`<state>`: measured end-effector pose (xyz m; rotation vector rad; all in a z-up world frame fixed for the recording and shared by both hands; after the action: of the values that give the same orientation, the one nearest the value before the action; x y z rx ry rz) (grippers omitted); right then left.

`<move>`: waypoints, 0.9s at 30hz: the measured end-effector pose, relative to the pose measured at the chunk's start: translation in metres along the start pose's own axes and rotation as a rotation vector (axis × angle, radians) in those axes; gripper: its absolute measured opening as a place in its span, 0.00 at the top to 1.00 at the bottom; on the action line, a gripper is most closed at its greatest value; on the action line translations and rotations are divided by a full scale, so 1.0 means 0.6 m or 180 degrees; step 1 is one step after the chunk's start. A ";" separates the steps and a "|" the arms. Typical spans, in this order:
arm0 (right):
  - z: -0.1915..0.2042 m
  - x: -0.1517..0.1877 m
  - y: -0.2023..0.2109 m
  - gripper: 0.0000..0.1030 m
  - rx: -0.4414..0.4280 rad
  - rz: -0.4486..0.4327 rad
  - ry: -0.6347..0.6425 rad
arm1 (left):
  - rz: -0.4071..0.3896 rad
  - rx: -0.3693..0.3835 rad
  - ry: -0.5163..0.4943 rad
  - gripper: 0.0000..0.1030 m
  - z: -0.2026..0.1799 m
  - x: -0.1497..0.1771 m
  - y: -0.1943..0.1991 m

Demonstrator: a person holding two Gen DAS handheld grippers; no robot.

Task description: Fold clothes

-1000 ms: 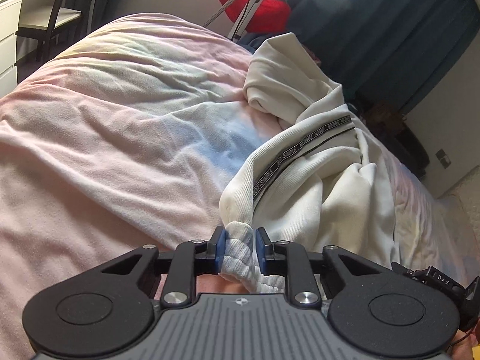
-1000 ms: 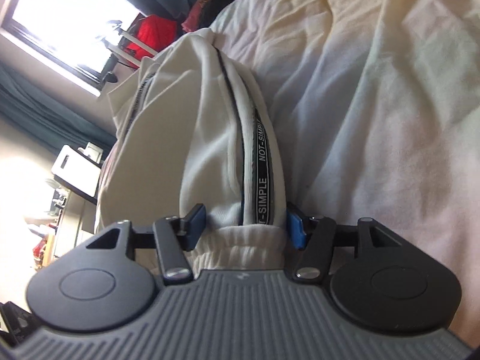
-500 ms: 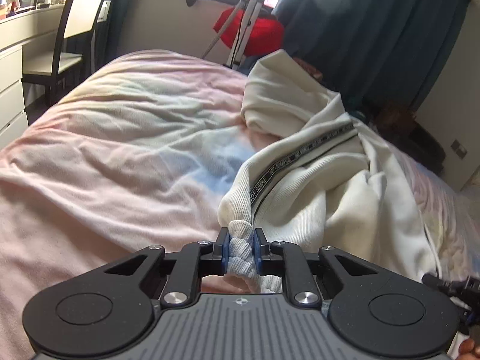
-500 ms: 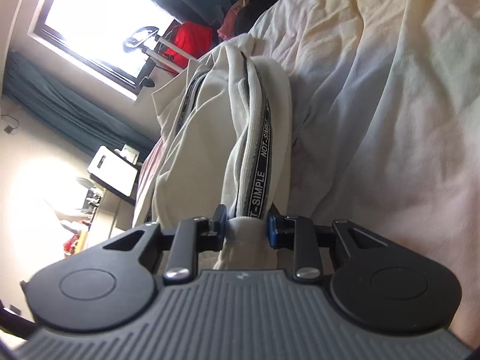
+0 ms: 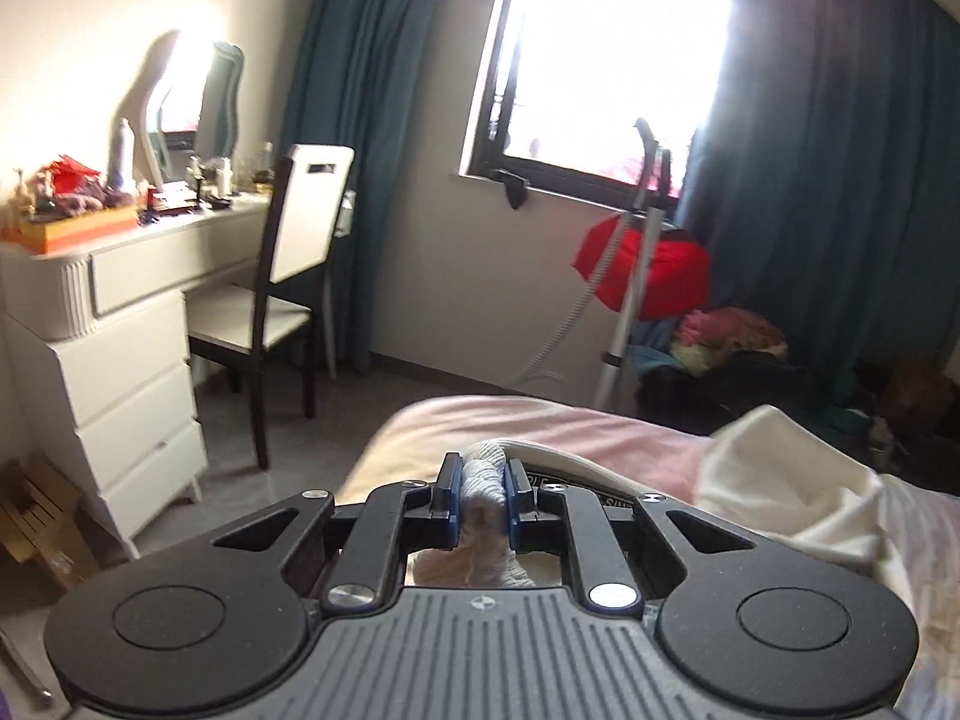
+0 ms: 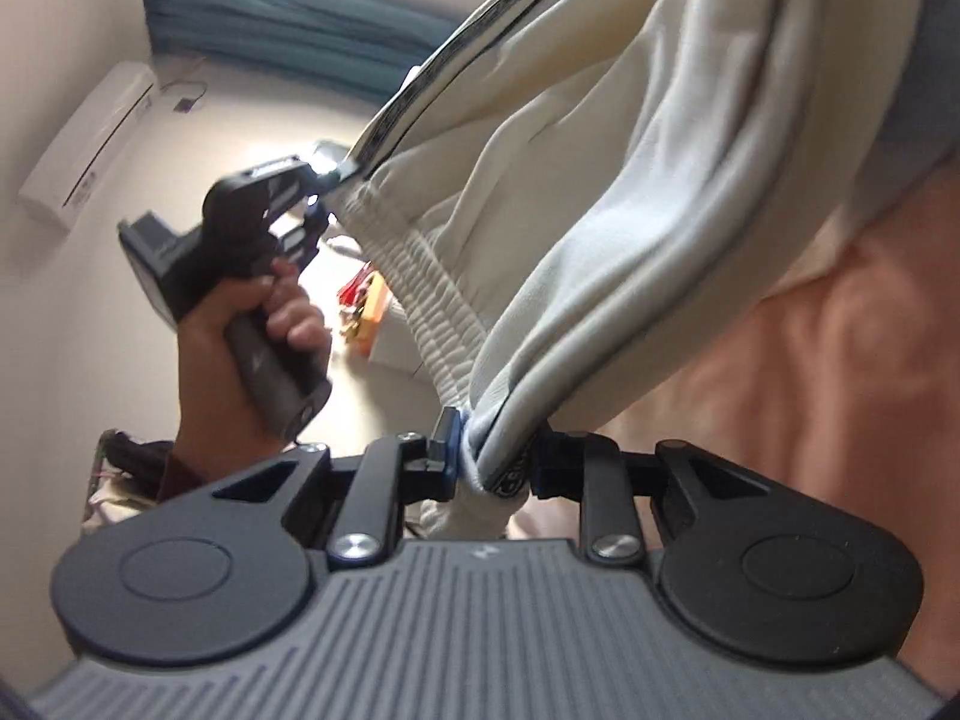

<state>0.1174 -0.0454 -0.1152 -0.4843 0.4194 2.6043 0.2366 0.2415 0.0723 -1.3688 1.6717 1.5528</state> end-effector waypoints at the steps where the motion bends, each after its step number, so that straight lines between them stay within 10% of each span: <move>1: 0.007 -0.004 -0.041 0.76 -0.0054 0.0082 0.0020 | -0.0012 -0.0131 -0.0016 0.86 0.012 -0.022 -0.023; 7: -0.006 -0.019 -0.233 0.75 -0.0227 0.0467 -0.0084 | 0.0155 -0.0463 -0.0002 0.86 0.066 -0.021 -0.142; 17: -0.006 -0.028 -0.249 0.66 -0.0028 0.1006 0.0474 | 0.0455 -0.0695 -0.0051 0.79 0.135 0.028 -0.266; 19: 0.006 -0.033 -0.228 0.56 0.0030 0.1051 0.0652 | 0.0438 -0.0680 -0.0105 0.69 0.135 0.032 -0.244; 23: 0.031 -0.041 -0.160 0.05 0.0224 0.1022 0.1073 | 0.0377 -0.0385 -0.0135 0.13 0.104 0.034 -0.163; 27: 0.058 -0.056 -0.063 0.08 0.0543 0.0796 0.1490 | 0.0146 -0.0156 -0.0204 0.01 0.039 0.041 -0.061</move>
<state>0.1545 -0.0128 -0.0786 -1.0445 0.8973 2.6402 0.2526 0.2600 0.0288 -1.2994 1.6475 1.6561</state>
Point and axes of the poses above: each gripper's, at about its wrist camera, not at the fingertips, and y roughly against the way its jaws point, z to its left, x to its underside, the point moved 1 cm from there along -y, roughly the way its jaws point, and after that the axes turned 9 degrees about y, right-handed, at the moved point
